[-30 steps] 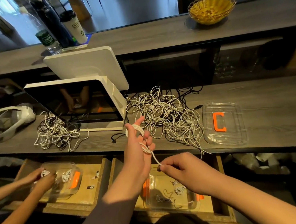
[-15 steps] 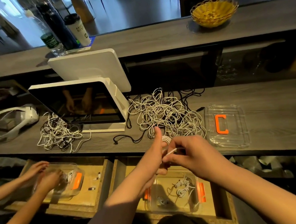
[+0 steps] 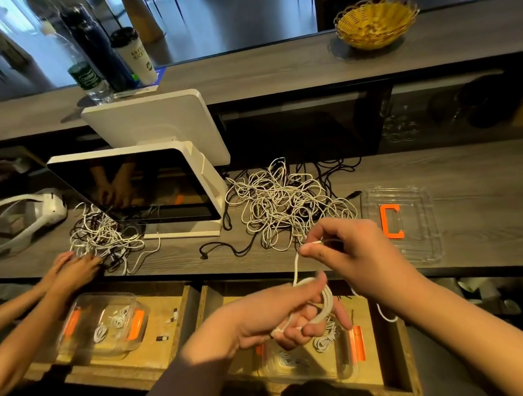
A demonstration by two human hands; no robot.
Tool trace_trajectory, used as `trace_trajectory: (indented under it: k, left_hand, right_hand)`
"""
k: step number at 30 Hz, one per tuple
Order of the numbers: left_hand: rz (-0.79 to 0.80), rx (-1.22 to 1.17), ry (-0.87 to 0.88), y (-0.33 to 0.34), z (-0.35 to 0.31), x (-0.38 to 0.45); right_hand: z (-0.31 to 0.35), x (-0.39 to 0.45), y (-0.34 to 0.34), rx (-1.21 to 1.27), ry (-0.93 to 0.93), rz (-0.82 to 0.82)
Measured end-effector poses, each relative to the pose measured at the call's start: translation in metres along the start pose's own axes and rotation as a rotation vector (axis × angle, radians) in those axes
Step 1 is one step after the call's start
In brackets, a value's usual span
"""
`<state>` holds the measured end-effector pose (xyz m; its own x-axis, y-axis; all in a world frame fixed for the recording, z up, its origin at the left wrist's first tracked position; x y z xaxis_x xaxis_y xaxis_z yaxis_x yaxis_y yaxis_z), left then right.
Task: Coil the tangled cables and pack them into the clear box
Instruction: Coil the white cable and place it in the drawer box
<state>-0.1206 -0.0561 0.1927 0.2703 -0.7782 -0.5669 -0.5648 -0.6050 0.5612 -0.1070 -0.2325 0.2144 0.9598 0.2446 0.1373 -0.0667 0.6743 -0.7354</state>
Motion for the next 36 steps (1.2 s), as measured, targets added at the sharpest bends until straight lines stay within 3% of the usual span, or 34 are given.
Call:
trace_trajectory:
  k: [7,8,9,10,11,12,14,15,16,17,18,20,21,22,24,36]
  left_hand:
    - [-0.132,0.384,-0.024,0.020,-0.013,0.001]
    - [-0.149,0.424,0.022,0.013,-0.014,-0.013]
    - [-0.263,0.487,0.119,-0.014,-0.014,-0.039]
    - [-0.520,0.603,0.256,-0.056,-0.017,-0.071]
    - [-0.893,0.783,0.379,-0.125,-0.016,-0.101]
    - [-1.045,0.881,0.401,-0.194,-0.013,-0.124]
    - [-1.173,0.856,0.156,-0.381,0.035,-0.180]
    - [-1.260,0.943,0.043,-0.405,0.060,-0.176]
    - [-1.260,0.956,-0.022,-0.363,0.067,-0.146]
    - [-1.182,0.755,0.118,-0.292,0.060,-0.107]
    - [-1.059,0.441,0.198,-0.204,0.058,-0.055]
    - [-0.698,0.227,0.180,-0.027,0.031,-0.008]
    - [-0.447,0.278,0.326,-0.020,0.016,-0.015]
    - [-0.388,0.167,0.421,-0.007,0.010,-0.006]
    - [-0.592,0.000,0.520,-0.006,-0.006,-0.003]
    - [-0.614,-0.835,0.881,-0.008,-0.013,-0.005]
  right_hand:
    - [-0.009,0.002,0.004,0.061,0.092,0.032]
    - [-0.012,0.002,0.004,0.057,0.102,0.032]
    - [-0.014,0.003,0.004,0.049,0.106,0.038]
    - [-0.015,0.003,0.005,0.040,0.106,0.047]
    - [-0.015,0.003,0.006,0.033,0.108,0.056]
    - [-0.014,0.003,0.007,0.032,0.112,0.063]
    - [-0.014,0.003,0.011,0.032,0.135,0.077]
    - [-0.015,0.003,0.012,0.030,0.149,0.081]
    - [-0.016,0.002,0.013,0.030,0.161,0.083]
    - [-0.017,0.001,0.014,0.031,0.172,0.082]
    - [-0.018,0.000,0.014,0.032,0.182,0.081]
    - [-0.017,-0.002,0.015,0.042,0.200,0.071]
    - [-0.016,-0.003,0.015,0.044,0.205,0.065]
    - [-0.015,-0.004,0.016,0.042,0.206,0.060]
    - [-0.013,-0.004,0.017,0.035,0.201,0.068]
    - [-0.006,-0.020,0.037,0.010,0.066,0.226]
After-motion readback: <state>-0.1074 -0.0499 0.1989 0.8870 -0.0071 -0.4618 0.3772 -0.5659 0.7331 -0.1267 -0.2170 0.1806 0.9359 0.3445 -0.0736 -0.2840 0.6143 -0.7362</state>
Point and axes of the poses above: each hand's wrist, its own x-axis towards the middle knuckle, its own y-axis out of the palm, z = x × y, the point moved 1 cm from there along x, towards the middle knuckle, and after that the axes turned 13 degrees about -x, right-handed, at the moved point
